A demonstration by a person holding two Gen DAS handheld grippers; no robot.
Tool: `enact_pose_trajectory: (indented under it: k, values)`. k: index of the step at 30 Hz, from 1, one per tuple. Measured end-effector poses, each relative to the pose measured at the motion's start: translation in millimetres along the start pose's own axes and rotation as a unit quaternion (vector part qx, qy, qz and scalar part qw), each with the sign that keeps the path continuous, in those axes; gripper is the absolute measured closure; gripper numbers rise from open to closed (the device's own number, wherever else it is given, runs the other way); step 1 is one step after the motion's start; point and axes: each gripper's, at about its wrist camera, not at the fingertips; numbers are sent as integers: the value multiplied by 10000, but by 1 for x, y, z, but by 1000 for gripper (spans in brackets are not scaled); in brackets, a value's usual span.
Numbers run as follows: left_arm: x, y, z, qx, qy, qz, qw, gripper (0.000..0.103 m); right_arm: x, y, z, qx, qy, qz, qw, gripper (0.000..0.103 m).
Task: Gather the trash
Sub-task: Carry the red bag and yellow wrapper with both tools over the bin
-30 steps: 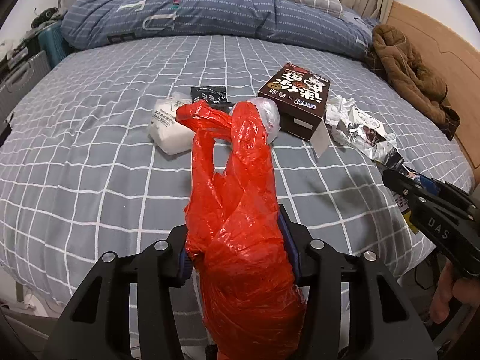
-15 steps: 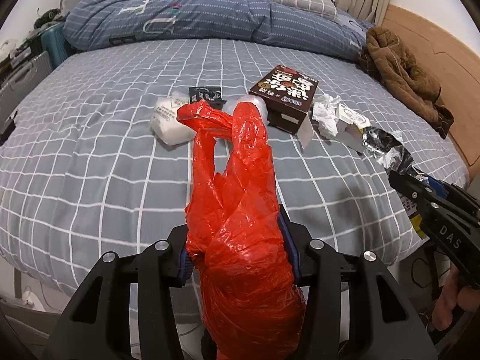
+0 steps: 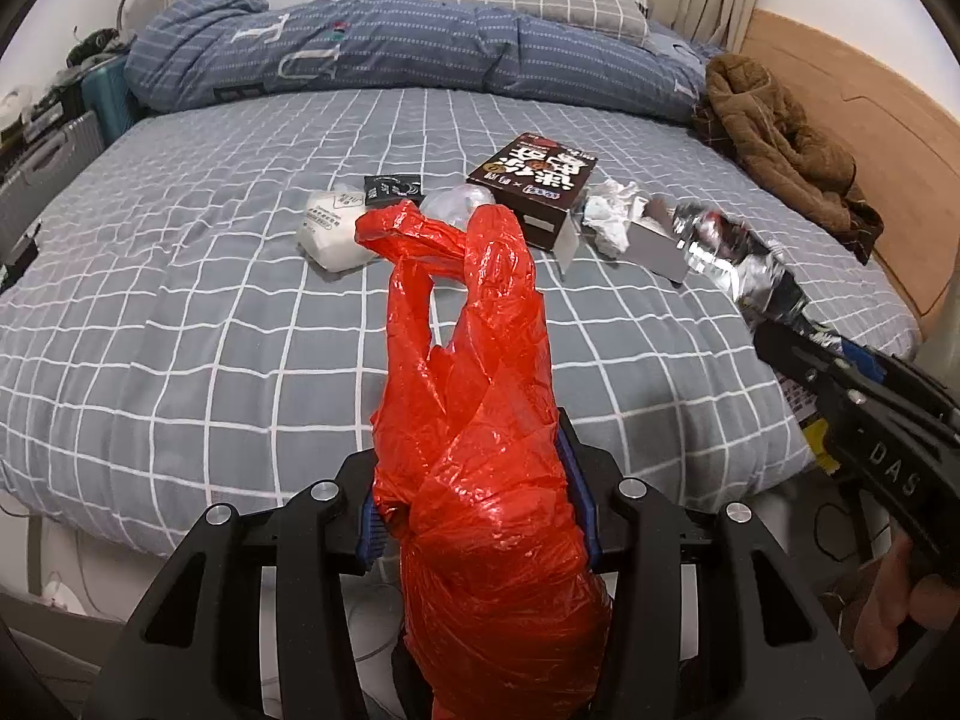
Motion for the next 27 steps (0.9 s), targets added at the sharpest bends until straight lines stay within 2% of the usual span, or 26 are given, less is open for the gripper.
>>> enact_pose_trajectory:
  k: [27]
  values:
    - [-3,-18,-56,-299,-62,-8,9995,58,-26,-27,-54,-257,-198,128,9994,70]
Point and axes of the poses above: each gripper's, at about its wrist camera, not at the fingertips, and y roughly the way its jaws point, x to its right, z to its top, and after that the axes turned 7 degrees about -z, right-handed
